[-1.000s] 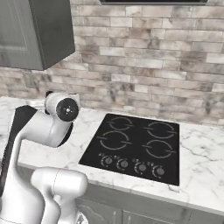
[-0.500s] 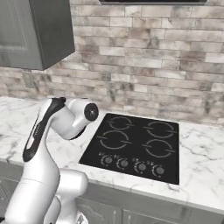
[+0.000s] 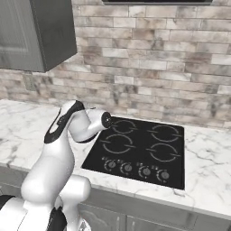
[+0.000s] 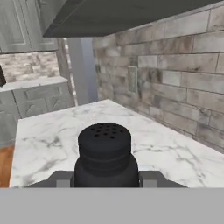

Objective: Collect the paprika, mayonnaise, and shaker from the cabinet and place them next to the stove.

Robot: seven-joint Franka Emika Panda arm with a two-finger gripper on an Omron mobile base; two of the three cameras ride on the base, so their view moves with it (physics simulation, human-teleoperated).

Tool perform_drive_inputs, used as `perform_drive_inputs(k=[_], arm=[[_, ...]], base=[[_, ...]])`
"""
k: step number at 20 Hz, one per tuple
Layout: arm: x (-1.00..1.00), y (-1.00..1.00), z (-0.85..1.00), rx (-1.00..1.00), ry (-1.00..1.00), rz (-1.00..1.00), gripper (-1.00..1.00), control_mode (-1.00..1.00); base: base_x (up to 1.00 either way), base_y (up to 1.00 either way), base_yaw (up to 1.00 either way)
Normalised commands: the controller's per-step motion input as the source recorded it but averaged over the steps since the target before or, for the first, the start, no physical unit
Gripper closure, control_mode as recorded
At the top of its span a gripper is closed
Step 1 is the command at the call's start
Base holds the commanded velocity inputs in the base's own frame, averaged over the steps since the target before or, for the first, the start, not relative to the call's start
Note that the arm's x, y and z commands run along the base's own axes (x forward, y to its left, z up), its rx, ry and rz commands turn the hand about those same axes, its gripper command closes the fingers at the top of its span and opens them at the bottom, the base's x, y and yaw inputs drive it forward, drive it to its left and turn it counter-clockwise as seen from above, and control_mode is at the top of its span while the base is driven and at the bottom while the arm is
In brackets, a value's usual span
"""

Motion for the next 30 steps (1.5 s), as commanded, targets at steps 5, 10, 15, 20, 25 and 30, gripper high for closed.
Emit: perform_drive_inputs(k=[5, 10, 15, 20, 25, 30], arm=[[0.41, 0.0, -0.22, -0.11, -0.01, 0.01, 1.0, -1.0], [0.48, 0.0, -0.36, -0.06, 0.02, 0.0, 1.0, -1.0], [0.6, 0.0, -0.37, 0.01, 0.01, 0.08, 1.0, -1.0], [0.4, -0.02, -0.35, 0.05, -0.04, 0.14, 1.0, -1.0], [0.17, -0.06, -0.29, 0.02, -0.08, 0.1, 1.0, -1.0], [0.06, -0.01, -0.11, 0.0, -0.05, 0.05, 1.0, -1.0]], base=[[0.0, 0.0, 0.0], [0.0, 0.0, 0.0], [0.0, 0.0, 0.0], [0.0, 0.0, 0.0], [0.0, 0.0, 0.0], [0.0, 0.0, 0.0]])
